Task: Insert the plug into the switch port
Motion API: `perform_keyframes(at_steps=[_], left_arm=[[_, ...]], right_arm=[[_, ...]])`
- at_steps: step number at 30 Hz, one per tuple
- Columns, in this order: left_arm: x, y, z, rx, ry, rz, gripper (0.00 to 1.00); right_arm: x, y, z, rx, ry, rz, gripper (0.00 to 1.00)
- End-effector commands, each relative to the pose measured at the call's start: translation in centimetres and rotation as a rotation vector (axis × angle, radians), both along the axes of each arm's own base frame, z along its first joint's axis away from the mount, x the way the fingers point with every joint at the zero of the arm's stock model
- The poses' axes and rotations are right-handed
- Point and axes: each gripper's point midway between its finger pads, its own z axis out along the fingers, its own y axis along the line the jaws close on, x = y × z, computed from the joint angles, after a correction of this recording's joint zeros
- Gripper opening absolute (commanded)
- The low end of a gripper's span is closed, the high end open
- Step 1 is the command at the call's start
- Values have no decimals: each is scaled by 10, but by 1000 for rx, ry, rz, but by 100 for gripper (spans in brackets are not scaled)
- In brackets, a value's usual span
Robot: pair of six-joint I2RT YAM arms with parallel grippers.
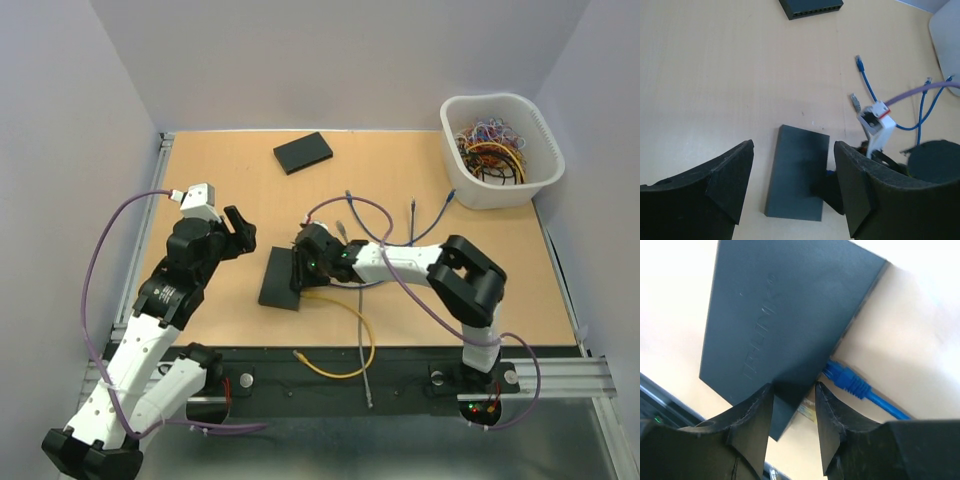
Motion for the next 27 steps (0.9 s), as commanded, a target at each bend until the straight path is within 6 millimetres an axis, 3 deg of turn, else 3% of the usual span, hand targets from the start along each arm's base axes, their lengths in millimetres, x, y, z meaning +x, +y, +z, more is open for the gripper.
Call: perform_keyframes(at_steps=[1,2,4,5,6,7,8,9,10,11,12,13,16,18,20,23,24,25,27], left_arm=[[3,0,9,-3,-51,-13,76],[3,1,9,-3,-53,-10,77],[2,4,12,-6,-67,2,76],[1,5,12,-5,-67,7,76],[2,6,13,-5,-71,16,76],[1,8,14,-7,-72,21,77],[1,10,14,-5,-75,35,77],[1,12,14,-5,-73,45,77],[1,13,14,-7,-72,50,76],[1,14,14,-7,-74,55,77],[1,15,15,-11,-76,59,76],[1,15,15,-10,-78,62,77],[2,16,15,-10,-79,62,77],[3,17,14,-8,-76,66,77],[4,18,12,-5,-67,70,77],[5,18,10,-4,-61,72,77],[6,19,10,-3,-61,75,77],[6,19,9,-3,-58,75,77],[7,20,9,-2,-57,78,77]], right_arm=[[25,69,28,126,-52,86,44],[38,93,30,150,-64,104,44],[54,117,37,183,-82,119,44],[62,125,32,180,-79,118,44],[70,134,6,161,-52,124,44],[93,162,44,253,-110,128,45],[108,167,47,276,-112,122,45],[122,176,24,278,-100,117,45],[151,190,69,381,-170,102,45],[167,198,88,434,-215,96,45],[181,203,93,466,-256,90,49],[206,210,117,576,-361,84,52],[223,207,157,798,-500,108,68],[238,186,174,968,-604,64,78],[248,177,192,1012,-653,95,85],[246,170,200,987,-689,148,91],[237,163,237,1002,-735,170,91],[236,161,207,935,-697,166,92],[233,147,221,881,-768,158,93]])
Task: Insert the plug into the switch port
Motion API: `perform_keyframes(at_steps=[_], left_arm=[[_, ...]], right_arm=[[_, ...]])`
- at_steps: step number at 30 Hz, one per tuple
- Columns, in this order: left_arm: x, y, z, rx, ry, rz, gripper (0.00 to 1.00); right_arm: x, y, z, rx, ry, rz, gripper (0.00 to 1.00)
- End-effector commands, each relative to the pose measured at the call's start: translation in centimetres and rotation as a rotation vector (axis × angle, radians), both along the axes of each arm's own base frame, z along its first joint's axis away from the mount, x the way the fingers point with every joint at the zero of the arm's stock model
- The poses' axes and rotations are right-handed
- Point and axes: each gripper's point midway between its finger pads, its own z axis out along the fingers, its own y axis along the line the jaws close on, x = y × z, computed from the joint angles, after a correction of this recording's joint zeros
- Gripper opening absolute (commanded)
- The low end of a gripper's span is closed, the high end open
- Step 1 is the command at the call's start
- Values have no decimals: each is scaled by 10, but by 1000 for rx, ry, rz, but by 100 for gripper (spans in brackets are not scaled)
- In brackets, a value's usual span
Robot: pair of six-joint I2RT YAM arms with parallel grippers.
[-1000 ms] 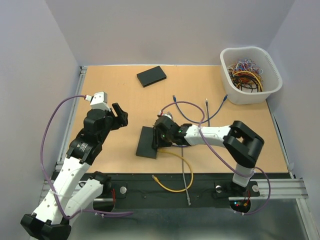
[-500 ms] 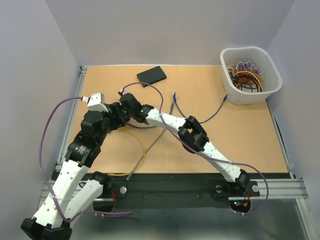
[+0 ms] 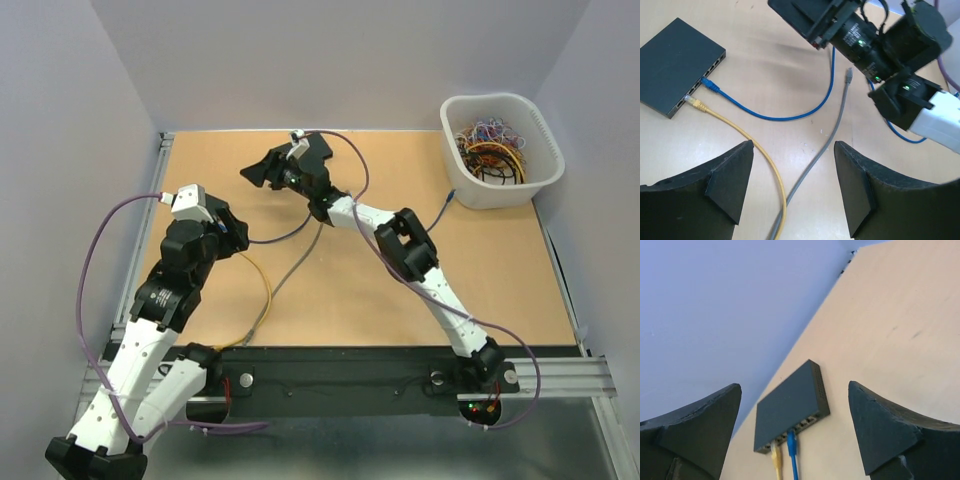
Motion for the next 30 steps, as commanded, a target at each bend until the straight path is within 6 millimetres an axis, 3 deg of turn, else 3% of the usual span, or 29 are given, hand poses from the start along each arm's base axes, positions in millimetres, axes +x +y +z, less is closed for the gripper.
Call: perform_keyframes(at_steps=[1,3,4,5,7,9,11,12,15,17,24,30], left_arm=[[6,3,3,2,-24,15,77],[7,3,3,1,-21,14,77],[7,4,1,4,-14,18,77],[8,4,0,5,-11,18,76],[8,5,0,7,-11,22,77],[8,5,0,4,-11,23,76],[8,5,0,3,-12,22,77],[8,5,0,1,-13,19,77],[8,4,1,1,-14,13,77],[7,3,1,1,-15,9,77],[7,2,0,0,-17,3,76],[7,2,0,-2,-15,1,76]], right_arm=[[-52,-10,108,53,-255,29,93],[-52,-26,108,-5,-287,-21,94],[-59,-41,119,-32,-303,-50,94],[-58,-51,110,-77,-274,-76,94],[-62,-78,116,-138,-260,-165,94],[-53,-104,96,-277,-194,-285,94],[-48,-136,68,-444,-93,-396,84],[-47,-146,57,-499,-60,-428,73],[-59,-169,19,-624,21,-459,66],[-63,-179,-5,-683,74,-468,61],[-59,-203,-59,-827,176,-569,54],[-49,-203,-84,-908,212,-593,52]])
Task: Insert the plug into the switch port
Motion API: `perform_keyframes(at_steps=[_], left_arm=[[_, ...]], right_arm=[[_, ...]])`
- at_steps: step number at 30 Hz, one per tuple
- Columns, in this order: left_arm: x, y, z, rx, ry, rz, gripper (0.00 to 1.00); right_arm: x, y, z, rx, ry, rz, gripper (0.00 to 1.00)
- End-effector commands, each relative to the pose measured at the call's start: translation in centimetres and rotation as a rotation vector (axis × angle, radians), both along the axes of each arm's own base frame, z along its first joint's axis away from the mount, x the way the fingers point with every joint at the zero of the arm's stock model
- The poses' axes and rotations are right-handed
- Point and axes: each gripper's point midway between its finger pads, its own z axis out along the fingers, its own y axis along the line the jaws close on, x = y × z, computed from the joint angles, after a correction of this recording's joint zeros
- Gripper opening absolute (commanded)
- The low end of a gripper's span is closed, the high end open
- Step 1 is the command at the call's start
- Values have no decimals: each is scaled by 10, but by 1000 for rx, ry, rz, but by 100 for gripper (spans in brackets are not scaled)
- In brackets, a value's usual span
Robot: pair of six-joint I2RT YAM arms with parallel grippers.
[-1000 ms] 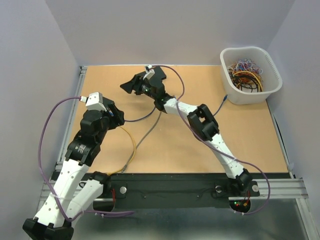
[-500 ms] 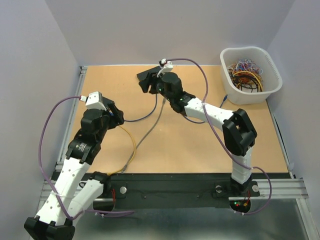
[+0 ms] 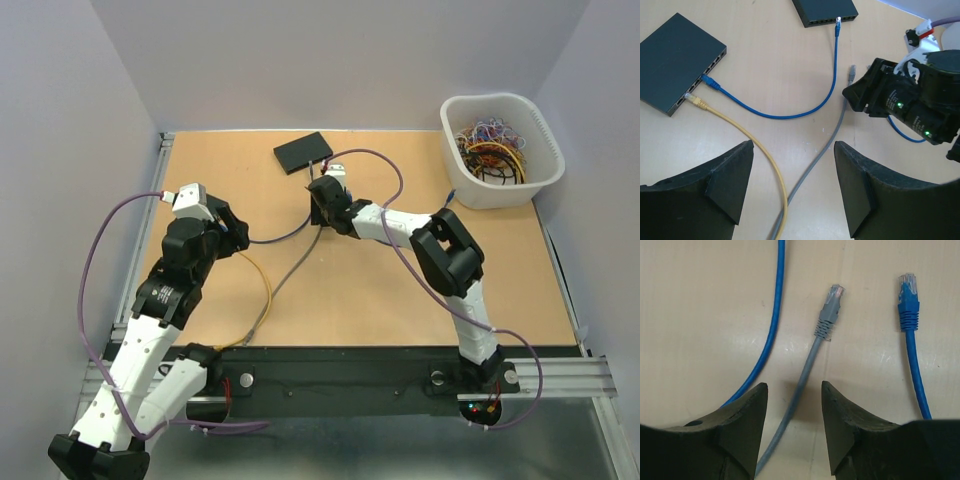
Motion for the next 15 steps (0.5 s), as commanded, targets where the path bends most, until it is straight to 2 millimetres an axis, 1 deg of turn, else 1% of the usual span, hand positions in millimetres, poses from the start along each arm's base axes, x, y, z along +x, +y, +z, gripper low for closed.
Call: perform_keyframes(at_steps=[1,2,3,5,7,8,10,11,12,13,15], left_arm=[[3,0,6,-3,-40,-2,77],[3,0,8,-4,-43,-3,77],[3,0,7,-3,-44,-2,76],[3,0,7,-4,-42,-5,76],[3,-1,6,-3,-39,-7,76],[3,-1,5,-3,-37,-8,76],[4,-1,4,-1,-33,-12,76],[4,-1,4,-1,-34,-12,76],[4,-2,3,-1,-31,-13,76],[4,-2,4,-1,-31,-13,76],[4,-2,3,0,-30,-15,76]], right_arm=[[13,-1,10,-25,-28,-59,52],[13,0,1,-38,-13,-56,52],[16,1,2,-39,-16,-61,52],[16,-1,-9,-68,-3,-67,52],[21,-4,-10,-85,-12,-89,52],[21,-5,-19,-106,0,-89,52],[25,-3,-19,-113,-4,-94,52],[25,-4,-28,-133,8,-93,52],[27,-3,-27,-131,6,-94,52],[26,-4,-33,-140,16,-95,52],[28,-3,-36,-146,19,-99,52]])
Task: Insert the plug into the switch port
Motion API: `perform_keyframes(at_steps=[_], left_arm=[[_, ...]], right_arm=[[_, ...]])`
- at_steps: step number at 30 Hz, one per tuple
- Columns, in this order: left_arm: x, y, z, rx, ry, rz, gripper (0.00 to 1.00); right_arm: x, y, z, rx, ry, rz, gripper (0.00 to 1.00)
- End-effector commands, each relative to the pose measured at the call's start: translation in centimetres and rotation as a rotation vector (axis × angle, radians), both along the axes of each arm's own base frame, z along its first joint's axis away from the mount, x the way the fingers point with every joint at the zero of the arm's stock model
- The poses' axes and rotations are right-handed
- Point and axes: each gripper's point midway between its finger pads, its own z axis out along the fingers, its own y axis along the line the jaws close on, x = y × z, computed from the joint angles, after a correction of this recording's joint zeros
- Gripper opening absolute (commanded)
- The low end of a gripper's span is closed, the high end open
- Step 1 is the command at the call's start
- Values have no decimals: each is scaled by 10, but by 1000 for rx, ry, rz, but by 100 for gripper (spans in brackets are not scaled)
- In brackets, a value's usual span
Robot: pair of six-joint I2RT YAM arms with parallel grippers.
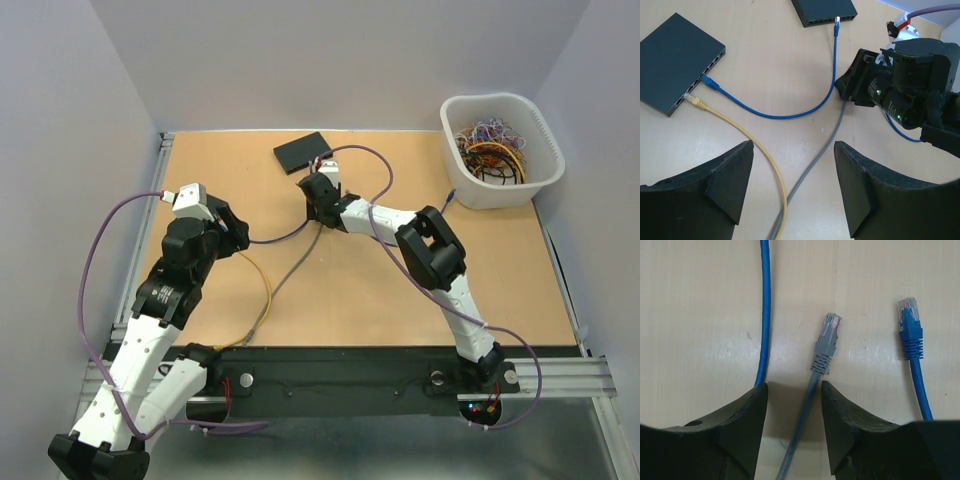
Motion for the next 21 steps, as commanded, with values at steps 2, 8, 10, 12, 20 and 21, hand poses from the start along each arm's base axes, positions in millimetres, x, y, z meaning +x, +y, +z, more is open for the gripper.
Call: perform_keyframes(at_steps=[2,8,10,12,20,21], left_arm=[[4,-1,3,1,-30,-9,76],[4,-1,3,2,-30,-9,76],[4,-1,3,1,-30,-7,76],[4,-1,4,2,-31,-9,76],[4,-1,4,0,-33,-9,76],[4,-1,4,0,-33,-7,76]], right_arm=[[2,-2,-17,-48,24,-25,51],[5,-7,-24,-85,28,-47,47],[6,-9,-28,-95,31,-59,46],[7,-11,-30,-98,32,-65,46],[14,-23,-40,-98,56,-111,46],[15,-24,-39,-95,57,-115,46]])
